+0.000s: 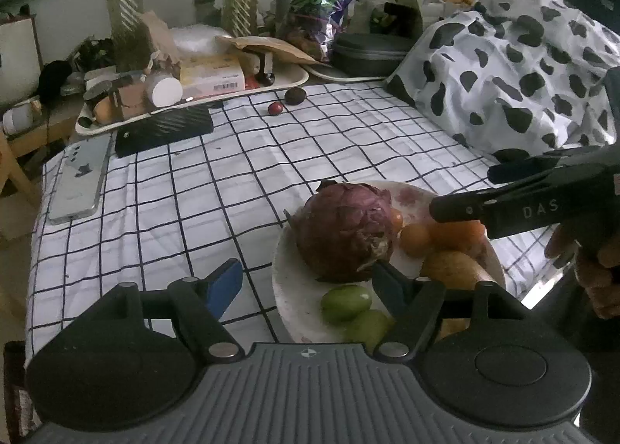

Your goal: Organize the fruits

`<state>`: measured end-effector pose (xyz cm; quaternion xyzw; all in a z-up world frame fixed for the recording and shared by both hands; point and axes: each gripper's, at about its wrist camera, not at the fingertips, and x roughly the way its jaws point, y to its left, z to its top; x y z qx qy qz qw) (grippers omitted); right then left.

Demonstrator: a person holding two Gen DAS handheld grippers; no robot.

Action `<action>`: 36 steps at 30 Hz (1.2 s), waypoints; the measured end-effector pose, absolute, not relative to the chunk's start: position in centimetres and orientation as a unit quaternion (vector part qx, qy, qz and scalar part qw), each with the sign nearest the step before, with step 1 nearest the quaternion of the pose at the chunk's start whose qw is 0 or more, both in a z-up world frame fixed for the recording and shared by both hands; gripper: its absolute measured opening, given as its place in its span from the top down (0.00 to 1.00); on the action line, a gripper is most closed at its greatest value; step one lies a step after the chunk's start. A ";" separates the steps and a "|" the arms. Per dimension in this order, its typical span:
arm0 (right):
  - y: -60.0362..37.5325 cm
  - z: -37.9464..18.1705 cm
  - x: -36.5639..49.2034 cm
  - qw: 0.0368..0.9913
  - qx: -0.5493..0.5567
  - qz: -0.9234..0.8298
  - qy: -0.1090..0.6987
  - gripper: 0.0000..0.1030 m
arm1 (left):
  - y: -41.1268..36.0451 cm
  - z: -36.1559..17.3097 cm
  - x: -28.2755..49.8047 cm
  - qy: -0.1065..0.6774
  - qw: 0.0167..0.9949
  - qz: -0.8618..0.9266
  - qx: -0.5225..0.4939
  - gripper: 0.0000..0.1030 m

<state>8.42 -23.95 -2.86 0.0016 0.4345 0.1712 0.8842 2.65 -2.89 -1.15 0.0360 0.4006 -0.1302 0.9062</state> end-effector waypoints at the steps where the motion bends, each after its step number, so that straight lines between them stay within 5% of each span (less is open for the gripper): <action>1: -23.9 -2.9 8.4 0.884 0.000 0.171 0.434 0.00 | -2.9 -1.1 2.7 0.400 0.907 -0.129 0.038 0.30; 28: -22.9 -1.8 3.5 0.902 -0.050 0.067 0.423 0.00 | -3.3 -0.3 -0.2 0.394 0.915 -0.065 0.051 0.29; 31: -22.8 -1.7 2.6 0.902 -0.054 0.058 0.425 0.00 | -3.5 -0.4 -0.7 0.399 0.913 -0.061 0.053 0.10; 36: -22.6 -1.5 1.4 0.901 -0.058 0.051 0.427 0.00 | -3.8 -0.5 -1.5 0.397 0.914 -0.052 0.064 0.00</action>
